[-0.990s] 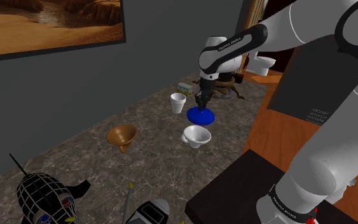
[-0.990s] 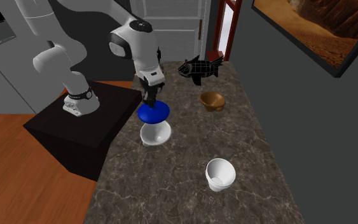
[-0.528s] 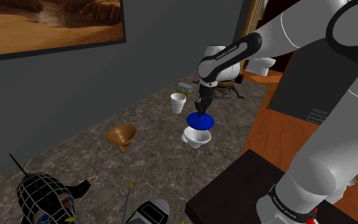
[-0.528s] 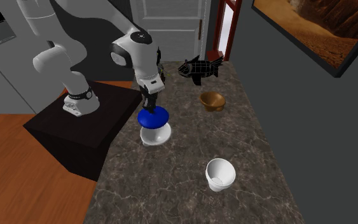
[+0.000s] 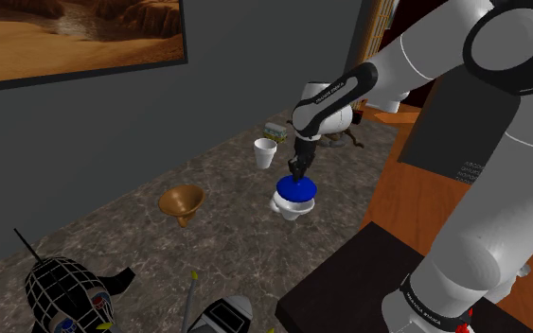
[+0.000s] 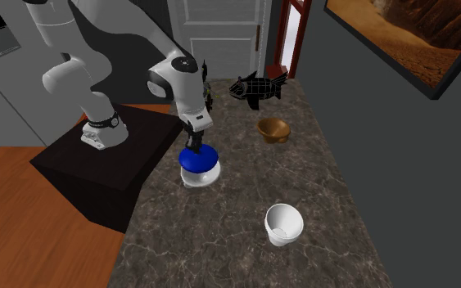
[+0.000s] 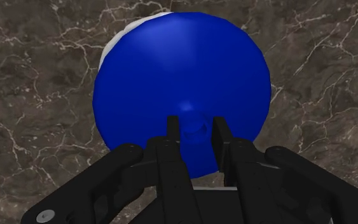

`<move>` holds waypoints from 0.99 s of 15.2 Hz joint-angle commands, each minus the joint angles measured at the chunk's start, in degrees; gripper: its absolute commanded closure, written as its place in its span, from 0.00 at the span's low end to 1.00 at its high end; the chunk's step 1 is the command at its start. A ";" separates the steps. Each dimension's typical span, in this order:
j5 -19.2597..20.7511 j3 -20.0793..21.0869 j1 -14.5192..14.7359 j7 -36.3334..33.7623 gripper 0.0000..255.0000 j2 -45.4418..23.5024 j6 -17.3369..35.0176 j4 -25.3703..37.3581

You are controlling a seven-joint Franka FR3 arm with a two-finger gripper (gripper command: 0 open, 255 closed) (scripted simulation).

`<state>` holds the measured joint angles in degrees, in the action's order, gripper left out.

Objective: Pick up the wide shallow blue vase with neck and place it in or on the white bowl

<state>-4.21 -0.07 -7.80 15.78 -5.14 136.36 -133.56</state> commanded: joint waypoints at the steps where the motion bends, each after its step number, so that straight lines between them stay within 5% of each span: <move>1: -0.13 0.03 0.01 0.13 1.00 -1.19 1.68 -0.43; 13: -0.41 0.10 0.01 0.43 1.00 -3.77 4.77 -0.95; 14: -0.41 0.10 0.01 0.43 0.00 -3.77 4.77 -0.95; 15: -0.41 0.10 0.01 0.43 0.00 -3.77 4.77 -0.95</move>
<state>-4.62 0.03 -7.79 16.21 -8.91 141.14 -134.51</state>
